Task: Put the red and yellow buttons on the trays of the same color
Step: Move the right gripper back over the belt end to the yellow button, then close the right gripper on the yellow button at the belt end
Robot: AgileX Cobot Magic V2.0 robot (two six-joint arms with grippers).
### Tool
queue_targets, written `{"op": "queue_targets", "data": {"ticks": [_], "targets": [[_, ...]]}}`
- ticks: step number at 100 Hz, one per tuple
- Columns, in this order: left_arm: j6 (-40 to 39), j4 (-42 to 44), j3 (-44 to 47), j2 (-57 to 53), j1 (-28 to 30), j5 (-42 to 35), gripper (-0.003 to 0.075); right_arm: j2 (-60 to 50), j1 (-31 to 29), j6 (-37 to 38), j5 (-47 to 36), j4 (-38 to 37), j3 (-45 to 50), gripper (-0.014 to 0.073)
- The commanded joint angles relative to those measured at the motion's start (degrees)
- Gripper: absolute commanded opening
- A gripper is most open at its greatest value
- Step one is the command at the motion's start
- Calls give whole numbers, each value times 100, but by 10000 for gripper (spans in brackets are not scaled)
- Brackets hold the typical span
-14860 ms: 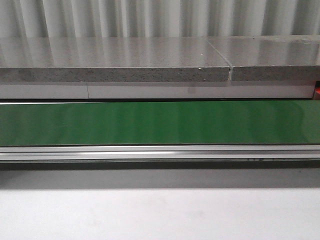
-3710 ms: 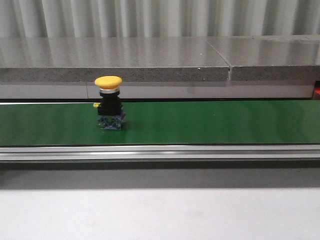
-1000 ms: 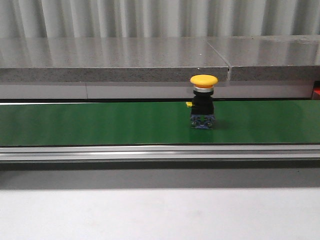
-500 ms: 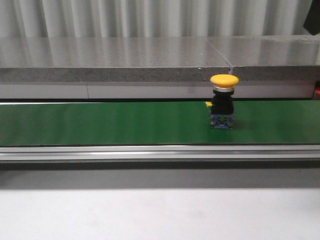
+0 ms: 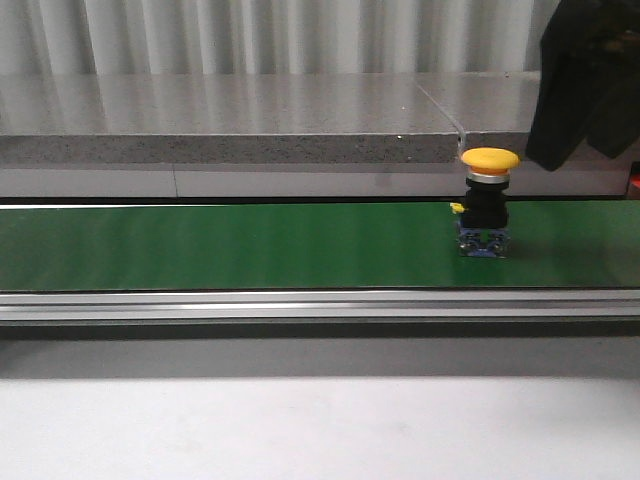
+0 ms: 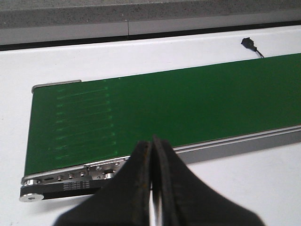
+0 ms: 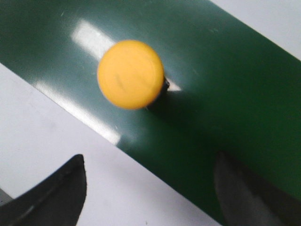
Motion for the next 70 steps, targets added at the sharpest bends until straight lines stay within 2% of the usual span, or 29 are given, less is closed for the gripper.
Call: {"op": "queue_targets", "data": {"ticks": [1, 40, 45, 60, 70], "targets": [[6, -78, -159, 1, -44, -372, -13, -3, 59, -152, -339, 130, -165, 562], [6, -78, -159, 1, -44, -372, -13, 440, 58, -221, -1180, 234, -193, 548], [6, -78, -159, 1, -44, -372, -13, 440, 58, -221, -1181, 234, -193, 498], [6, -78, -159, 1, -44, -372, -13, 440, 58, -221, -1123, 234, -193, 238], [6, -78, -159, 1, -44, -372, -13, 428, 58, -214, -1142, 234, -193, 150]]}}
